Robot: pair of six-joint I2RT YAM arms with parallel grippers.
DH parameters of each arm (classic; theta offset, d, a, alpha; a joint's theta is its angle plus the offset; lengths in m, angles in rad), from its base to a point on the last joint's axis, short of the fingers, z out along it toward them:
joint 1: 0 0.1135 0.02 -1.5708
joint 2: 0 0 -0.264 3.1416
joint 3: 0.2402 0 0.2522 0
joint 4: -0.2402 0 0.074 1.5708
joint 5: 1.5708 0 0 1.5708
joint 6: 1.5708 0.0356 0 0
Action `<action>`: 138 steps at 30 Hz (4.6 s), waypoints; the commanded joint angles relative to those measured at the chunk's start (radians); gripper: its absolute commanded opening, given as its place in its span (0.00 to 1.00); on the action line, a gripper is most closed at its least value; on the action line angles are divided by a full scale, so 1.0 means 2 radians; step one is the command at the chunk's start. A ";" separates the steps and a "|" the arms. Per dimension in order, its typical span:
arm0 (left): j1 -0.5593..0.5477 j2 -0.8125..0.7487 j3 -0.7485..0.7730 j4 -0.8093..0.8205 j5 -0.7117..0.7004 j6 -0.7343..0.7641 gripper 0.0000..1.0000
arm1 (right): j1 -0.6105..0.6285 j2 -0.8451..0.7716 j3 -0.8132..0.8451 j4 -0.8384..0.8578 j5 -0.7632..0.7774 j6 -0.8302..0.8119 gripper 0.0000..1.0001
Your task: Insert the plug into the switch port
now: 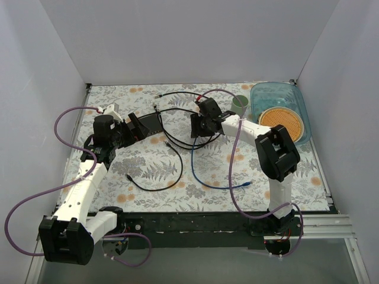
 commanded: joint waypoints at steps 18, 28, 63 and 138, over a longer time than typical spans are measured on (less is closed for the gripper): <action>0.002 -0.006 -0.015 0.007 0.011 0.018 0.98 | 0.003 0.069 0.050 -0.038 -0.036 0.025 0.21; 0.002 -0.019 -0.013 0.004 0.007 0.017 0.98 | 0.003 0.043 0.051 -0.011 -0.095 0.001 0.01; -0.075 0.109 0.006 0.168 0.211 -0.080 0.80 | 0.070 -0.198 -0.099 0.092 -0.190 -0.091 0.01; -0.111 0.021 -0.032 0.316 0.258 -0.106 0.00 | 0.032 -0.227 -0.180 0.356 -0.389 0.100 0.45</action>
